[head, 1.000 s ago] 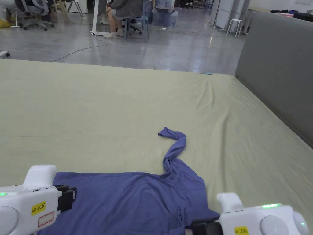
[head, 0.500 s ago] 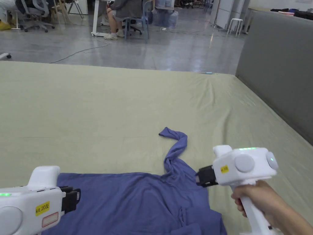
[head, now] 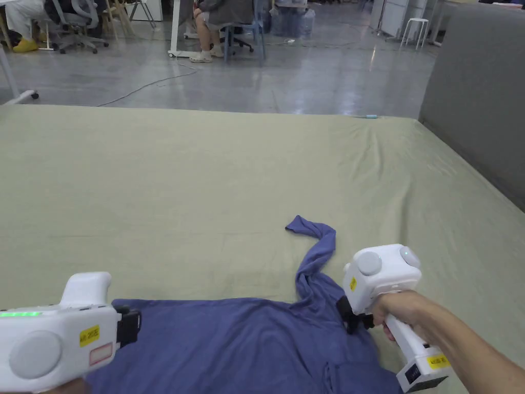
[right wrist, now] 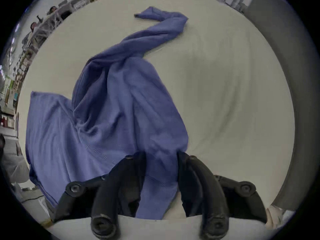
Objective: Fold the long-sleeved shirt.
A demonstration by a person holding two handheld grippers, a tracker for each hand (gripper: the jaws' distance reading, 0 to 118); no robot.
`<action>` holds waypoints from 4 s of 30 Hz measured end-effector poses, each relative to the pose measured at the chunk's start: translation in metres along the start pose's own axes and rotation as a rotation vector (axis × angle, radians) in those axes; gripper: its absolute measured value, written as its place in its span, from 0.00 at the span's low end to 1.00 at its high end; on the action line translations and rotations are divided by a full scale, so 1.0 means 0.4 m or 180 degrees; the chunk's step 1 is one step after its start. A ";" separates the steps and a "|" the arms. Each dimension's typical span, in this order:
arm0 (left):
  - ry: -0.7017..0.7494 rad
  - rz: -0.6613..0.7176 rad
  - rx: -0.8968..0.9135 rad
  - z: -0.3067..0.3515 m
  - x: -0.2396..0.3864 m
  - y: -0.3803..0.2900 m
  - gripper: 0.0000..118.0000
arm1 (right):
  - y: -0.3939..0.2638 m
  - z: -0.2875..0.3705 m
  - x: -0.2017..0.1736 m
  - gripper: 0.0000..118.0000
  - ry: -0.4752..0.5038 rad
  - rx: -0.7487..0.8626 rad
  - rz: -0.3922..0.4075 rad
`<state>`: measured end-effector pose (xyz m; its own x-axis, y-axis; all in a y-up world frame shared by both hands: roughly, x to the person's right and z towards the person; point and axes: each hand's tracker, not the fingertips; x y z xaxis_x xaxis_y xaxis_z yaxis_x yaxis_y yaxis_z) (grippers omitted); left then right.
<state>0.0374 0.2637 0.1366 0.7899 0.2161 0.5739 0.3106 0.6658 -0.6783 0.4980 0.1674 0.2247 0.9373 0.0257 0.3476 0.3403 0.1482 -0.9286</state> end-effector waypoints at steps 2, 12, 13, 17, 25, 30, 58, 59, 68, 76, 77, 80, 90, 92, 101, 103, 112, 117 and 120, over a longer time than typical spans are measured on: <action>0.0105 0.0046 0.0029 -0.057 -0.026 0.039 0.00 | 0.000 -0.009 0.003 0.00 -0.0034 -0.0020 -0.0008; 0.0953 -0.0146 -0.1031 -0.407 -0.152 0.134 0.95 | -0.008 -0.021 -0.007 0.00 -0.0072 0.0014 -0.0067; 0.1032 -0.0158 -0.1137 -0.433 -0.157 0.140 0.94 | -0.007 -0.023 -0.005 0.00 -0.0072 0.0005 -0.0064; 0.0893 0.0068 -0.1205 -0.478 -0.176 0.131 0.78 | 0.004 -0.027 -0.005 0.00 -0.0071 -0.0025 -0.0069; 0.0728 -0.0148 -0.0887 -0.417 -0.093 0.131 0.00 | 0.001 0.002 -0.036 0.00 -0.0198 -0.0002 0.0071; 0.0463 -0.0088 -0.0412 -0.288 -0.083 0.253 0.00 | 0.021 0.220 -0.055 0.00 -0.0188 0.0426 0.0547; 0.0799 -0.0100 0.1941 0.416 0.171 1.172 0.00 | 0.440 1.416 0.069 0.00 -0.0952 0.3239 -0.0257; 0.0783 -0.0034 0.1843 0.392 0.165 1.159 0.00 | 0.440 1.377 0.072 0.00 -0.0886 0.3216 -0.0293; 0.0800 -0.0021 0.1201 0.121 0.088 0.955 0.00 | 0.437 0.935 0.080 0.00 -0.0558 0.2435 -0.0331; 0.0699 0.0063 0.0877 0.011 0.008 0.773 0.00 | 0.399 0.719 0.107 0.00 -0.0337 0.2104 -0.0385; 0.0706 0.0074 0.0866 0.023 0.000 0.754 0.00 | 0.376 0.718 0.109 0.00 -0.0326 0.2108 -0.0361; 0.0579 0.0038 0.1014 0.075 -0.027 0.677 0.00 | 0.267 0.735 0.103 0.00 -0.0172 0.2255 -0.0216; 0.0267 -0.0133 0.0706 0.238 -0.051 0.230 0.00 | -0.234 0.656 0.009 0.00 -0.0041 0.2159 0.0173; 0.0243 -0.0203 0.0477 0.240 -0.054 0.118 0.00 | -0.325 0.606 -0.011 0.00 -0.0030 0.2048 0.0223; 0.0185 -0.0015 -0.0677 0.213 -0.124 -0.296 0.00 | -0.679 0.300 -0.037 0.00 0.0174 0.0677 0.0288; 0.0227 -0.0022 -0.0818 0.219 -0.129 -0.336 0.00 | -0.729 0.260 -0.037 0.00 0.0223 0.0459 0.0294; 0.0220 0.0029 -0.0824 0.237 -0.124 -0.357 0.00 | -0.756 0.225 -0.047 0.11 0.0213 0.0348 0.0197; -0.0037 0.0098 -0.0697 0.278 -0.113 -0.318 0.99 | -0.767 0.315 -0.043 0.91 0.0136 0.0829 0.0340; -0.0082 0.0057 -0.0530 0.301 -0.106 -0.296 0.95 | -0.754 0.358 -0.045 0.85 -0.0002 0.0901 0.0312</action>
<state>-0.0968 0.2618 0.2479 0.7831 0.2466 0.5710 0.3816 0.5345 -0.7541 0.3678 0.2637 0.5172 0.9646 0.0541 0.2582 0.2135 0.4148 -0.8845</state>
